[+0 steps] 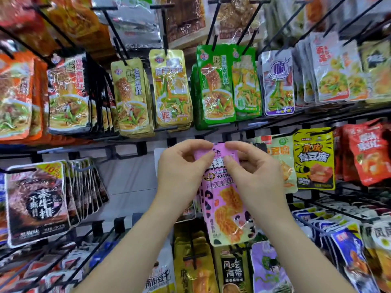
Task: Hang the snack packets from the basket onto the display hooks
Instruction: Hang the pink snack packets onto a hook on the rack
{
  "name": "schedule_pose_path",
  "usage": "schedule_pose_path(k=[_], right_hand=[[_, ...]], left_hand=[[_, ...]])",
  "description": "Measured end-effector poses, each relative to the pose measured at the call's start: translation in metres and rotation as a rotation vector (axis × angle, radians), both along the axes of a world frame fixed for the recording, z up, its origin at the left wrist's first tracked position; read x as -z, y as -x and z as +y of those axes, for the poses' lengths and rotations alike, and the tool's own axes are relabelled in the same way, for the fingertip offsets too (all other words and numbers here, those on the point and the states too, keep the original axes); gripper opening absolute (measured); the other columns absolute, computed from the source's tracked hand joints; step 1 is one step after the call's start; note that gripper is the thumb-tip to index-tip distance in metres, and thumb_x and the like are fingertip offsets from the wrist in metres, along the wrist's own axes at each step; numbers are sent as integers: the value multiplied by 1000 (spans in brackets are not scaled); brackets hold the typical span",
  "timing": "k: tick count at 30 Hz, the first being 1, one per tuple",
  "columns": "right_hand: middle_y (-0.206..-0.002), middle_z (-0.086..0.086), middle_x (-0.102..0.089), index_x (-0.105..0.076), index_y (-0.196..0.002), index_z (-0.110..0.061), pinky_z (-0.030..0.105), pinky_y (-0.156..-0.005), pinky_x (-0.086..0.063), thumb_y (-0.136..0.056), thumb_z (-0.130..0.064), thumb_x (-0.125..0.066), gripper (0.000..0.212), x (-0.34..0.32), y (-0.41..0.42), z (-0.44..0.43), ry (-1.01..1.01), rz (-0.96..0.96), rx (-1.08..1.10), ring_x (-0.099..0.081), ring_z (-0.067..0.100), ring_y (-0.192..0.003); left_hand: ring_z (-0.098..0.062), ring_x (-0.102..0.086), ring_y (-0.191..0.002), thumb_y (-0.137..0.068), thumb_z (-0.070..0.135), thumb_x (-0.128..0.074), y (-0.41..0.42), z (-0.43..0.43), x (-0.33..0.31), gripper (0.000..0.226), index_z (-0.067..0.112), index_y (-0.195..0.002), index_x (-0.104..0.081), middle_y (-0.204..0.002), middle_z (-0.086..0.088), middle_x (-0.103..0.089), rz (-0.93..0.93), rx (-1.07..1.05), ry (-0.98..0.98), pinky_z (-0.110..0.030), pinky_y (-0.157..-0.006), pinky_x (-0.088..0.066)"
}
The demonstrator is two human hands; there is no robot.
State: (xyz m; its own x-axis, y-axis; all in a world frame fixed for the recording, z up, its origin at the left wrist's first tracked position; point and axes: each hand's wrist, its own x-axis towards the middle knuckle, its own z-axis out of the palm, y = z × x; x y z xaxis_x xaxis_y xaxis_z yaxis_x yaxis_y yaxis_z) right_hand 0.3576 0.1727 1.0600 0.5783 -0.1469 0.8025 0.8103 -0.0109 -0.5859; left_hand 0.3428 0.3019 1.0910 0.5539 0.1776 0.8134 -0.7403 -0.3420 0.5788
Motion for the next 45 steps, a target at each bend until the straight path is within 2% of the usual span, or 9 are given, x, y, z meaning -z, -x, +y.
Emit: schedule_pose_path(k=[5, 14, 20, 22, 25, 31, 38, 42, 45], right_hand=[[-79, -17, -69, -72, -113, -19, 11, -62, -46, -88, -16, -69, 25, -11, -13, 1, 21, 0, 116, -61, -4, -65], [-81, -11, -69, -69, -119, -20, 26, -74, -52, -89, -22, -68, 30, -9, -19, -2, 111, -11, 235, -57, 0, -69], [-69, -19, -39, -64, -127, -19, 23, -72, -35, -91, -24, -65, 36, -4, -27, 1, 268, -28, 357, -38, 5, -67], [-70, -16, -43, -62, -129, -19, 25, -71, -37, -92, -25, -64, 38, -3, -26, 4, 324, -47, 429, -40, 12, -70], [-103, -2, -62, -56, -133, -22, 29, -76, -43, -92, -26, -62, 42, -1, -27, 6, 397, -65, 525, -57, 16, -85], [-130, 5, -52, -37, -145, -16, 31, -87, -40, -95, -27, -57, 55, 9, -27, 8, 505, -90, 576, -51, 23, -116], [-117, 8, -62, -23, -151, -13, 32, -66, -34, -96, -20, -50, 62, 26, -35, 9, 615, -90, 559, -60, 29, -99], [-115, 9, -61, -17, -153, -14, 39, -64, -48, -94, -23, -57, 72, 35, -31, 5, 700, -99, 594, -62, 31, -90], [-116, 11, -55, -32, -146, -14, 37, -60, -52, -85, -21, -69, 72, 38, -26, 3, 710, -119, 685, -57, 29, -92]], left_hand=[[-8, -68, -79, -83, 16, -75, -14, -2, -9, 12, 25, -90, -76, -85, 9, -73, -34, -111, -58, -34, -76, -57], [-3, -64, -89, -87, 13, -69, -18, -1, -6, 17, 18, -103, -75, -96, 15, -66, -102, -162, -202, -28, -80, -54], [-5, -61, -90, -89, 12, -67, -25, 6, 2, 28, 23, -115, -70, -100, 20, -61, -4, -171, -273, -34, -84, -54], [-5, -59, -93, -87, 14, -69, -28, 7, 4, 33, 23, -119, -68, -100, 22, -57, -6, -206, -321, -35, -87, -53], [-2, -50, -97, -84, 16, -73, -30, 8, 9, 48, 22, -129, -60, -105, 17, -49, -27, -283, -433, -30, -93, -49], [-11, -17, -144, -81, 24, -75, -35, 11, 33, 93, 25, -153, -16, -157, 3, -20, 84, -346, -430, -28, -117, -20], [-10, -14, -146, -87, 30, -70, -45, 6, 44, 100, 27, -153, 5, -160, 6, -14, 193, -237, -384, -37, -119, -20], [-9, -16, -146, -84, 29, -73, -48, 13, 46, 102, 35, -152, 4, -160, 8, -16, 138, -240, -394, -38, -119, -24], [-1, 0, -146, -86, 27, -70, -43, 15, 49, 97, 44, -146, 4, -161, 10, -2, -24, -341, -539, -17, -117, -6]])
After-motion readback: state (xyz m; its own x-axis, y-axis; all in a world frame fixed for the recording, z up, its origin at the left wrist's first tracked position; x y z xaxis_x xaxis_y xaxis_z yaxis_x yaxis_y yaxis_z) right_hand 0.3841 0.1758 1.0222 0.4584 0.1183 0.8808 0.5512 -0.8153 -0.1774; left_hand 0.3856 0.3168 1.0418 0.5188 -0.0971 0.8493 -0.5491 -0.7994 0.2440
